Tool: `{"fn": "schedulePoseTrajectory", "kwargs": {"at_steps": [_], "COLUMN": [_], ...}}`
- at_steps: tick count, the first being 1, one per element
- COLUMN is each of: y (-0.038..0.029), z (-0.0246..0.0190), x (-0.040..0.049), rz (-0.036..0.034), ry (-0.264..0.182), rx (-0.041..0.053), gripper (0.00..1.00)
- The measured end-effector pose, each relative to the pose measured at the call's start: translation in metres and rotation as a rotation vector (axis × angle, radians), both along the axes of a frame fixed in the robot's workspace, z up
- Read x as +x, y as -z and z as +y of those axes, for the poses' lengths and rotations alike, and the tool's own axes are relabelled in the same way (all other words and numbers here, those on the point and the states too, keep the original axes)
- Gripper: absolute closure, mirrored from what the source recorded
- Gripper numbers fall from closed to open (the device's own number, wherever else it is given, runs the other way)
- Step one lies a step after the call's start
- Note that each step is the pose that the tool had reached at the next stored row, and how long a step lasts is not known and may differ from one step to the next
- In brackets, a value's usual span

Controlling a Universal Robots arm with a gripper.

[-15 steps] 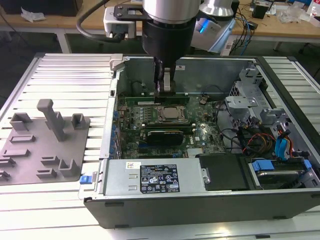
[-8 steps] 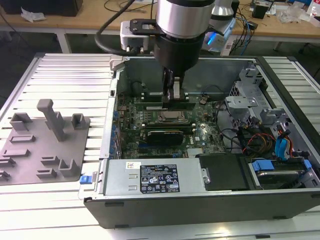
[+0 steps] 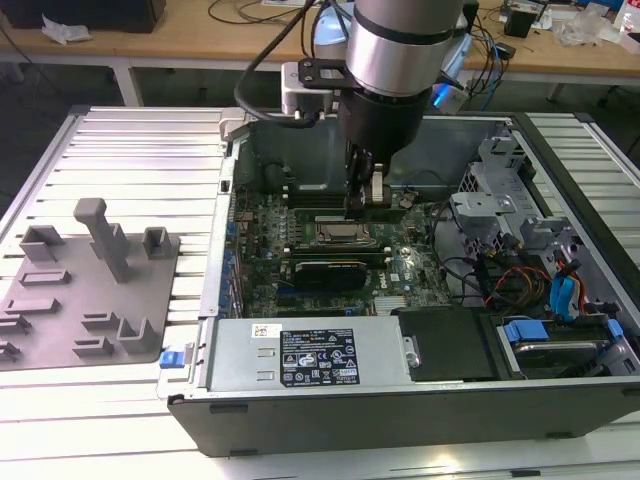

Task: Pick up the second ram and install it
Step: 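Insert the second ram into the second slot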

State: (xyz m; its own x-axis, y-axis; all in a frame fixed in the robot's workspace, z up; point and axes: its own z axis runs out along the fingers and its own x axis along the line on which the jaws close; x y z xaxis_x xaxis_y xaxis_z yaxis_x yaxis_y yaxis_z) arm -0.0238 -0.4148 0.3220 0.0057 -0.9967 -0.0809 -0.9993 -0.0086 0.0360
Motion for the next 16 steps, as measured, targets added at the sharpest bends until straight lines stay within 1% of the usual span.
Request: {"fn": "schedulePoseTrajectory", "kwargs": {"at_steps": [1, 2, 3, 4, 6, 7, 8, 12, 14, 16], "y": [0.0037, 0.0091, 0.0125, 0.0154, 0.0192, 0.0234, 0.0298, 0.0377, 0.0479, 0.0563], "z": [0.0054, 0.0127, 0.016, 0.0181, 0.02, 0.0214, 0.0227, 0.0234, 0.0238, 0.0238], "x": [0.0019, 0.0041, 0.0047, 0.0047, 0.0047, 0.0048, 0.0047, 0.0047, 0.0044, 0.0031], "rz": [0.0007, 0.0016, 0.002, 0.002, 0.002, 0.002, 0.0019, 0.002, 0.002, 0.002], "ry": [0.0, 0.0, 0.0, 0.0, 0.0, 0.0, 0.0, 0.0, 0.0, 0.0], "rx": [-0.0022, -0.0051, -0.0066, -0.008, -0.0085, -0.0091, -0.009, -0.0091, -0.0091, -0.0089], "gripper": [0.87, 0.87, 0.87, 0.87, 0.87, 0.87, 0.87, 0.87, 0.87, 0.87]}}
